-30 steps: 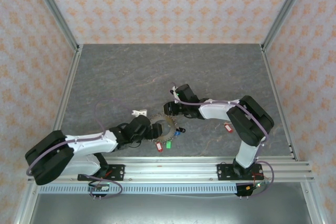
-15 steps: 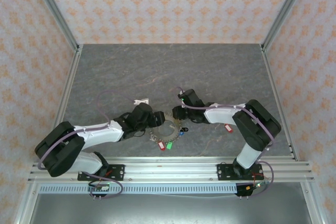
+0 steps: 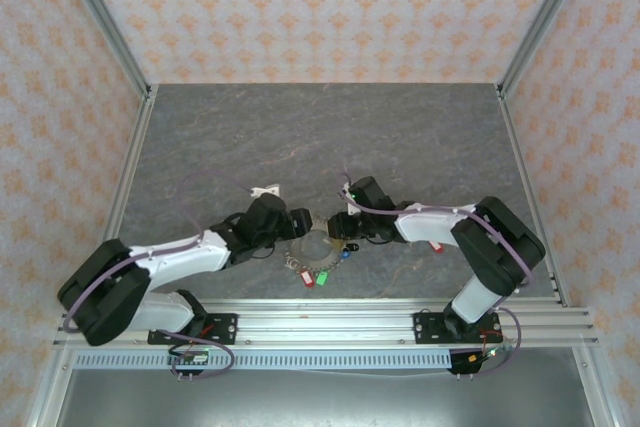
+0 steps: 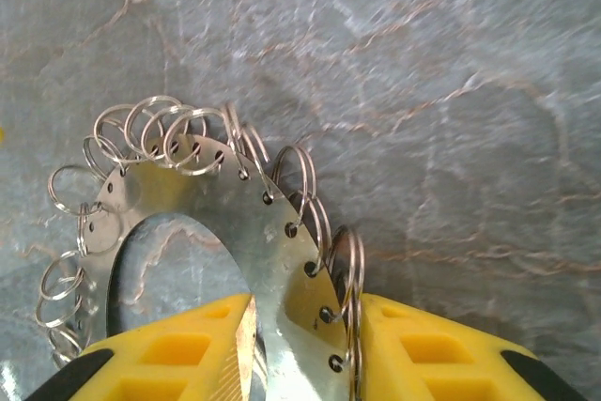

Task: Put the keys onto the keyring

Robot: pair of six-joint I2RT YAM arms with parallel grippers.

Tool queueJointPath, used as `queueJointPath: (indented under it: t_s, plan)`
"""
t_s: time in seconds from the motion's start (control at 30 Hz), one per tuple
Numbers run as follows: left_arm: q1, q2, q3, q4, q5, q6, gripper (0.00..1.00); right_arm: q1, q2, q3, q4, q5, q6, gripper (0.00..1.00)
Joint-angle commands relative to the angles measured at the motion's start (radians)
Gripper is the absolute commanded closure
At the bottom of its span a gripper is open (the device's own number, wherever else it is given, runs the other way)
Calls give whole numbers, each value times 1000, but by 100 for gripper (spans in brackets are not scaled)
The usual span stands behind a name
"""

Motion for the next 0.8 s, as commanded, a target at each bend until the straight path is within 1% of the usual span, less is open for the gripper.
queueJointPath:
  t_s: [0.0,0.17,0.27,0.33,0.43,0.6,0.77]
  plan:
    - [2,-56,-77,-33,-34,-68,25,11,-15,28,-46,-10,12,68]
    - [-16,-129,-137,-41,-29,-104,24,11,-80,5,3,132,-22,67]
    - [-24,-152,-131,-60,-30,-100,24,5,-116,-31,68,253,-22,64]
    - [-25,-150,-125,-58,-32,-98,23,-11,-116,-35,83,290,-6,63]
    - [-25,-133,-115,-36,-23,-97,23,-34,-87,-11,63,237,3,63]
    - [-25,-71,-85,7,-8,-90,23,-35,-27,16,30,117,12,64]
    - [-25,13,-41,50,8,-84,24,-33,11,22,7,58,38,65]
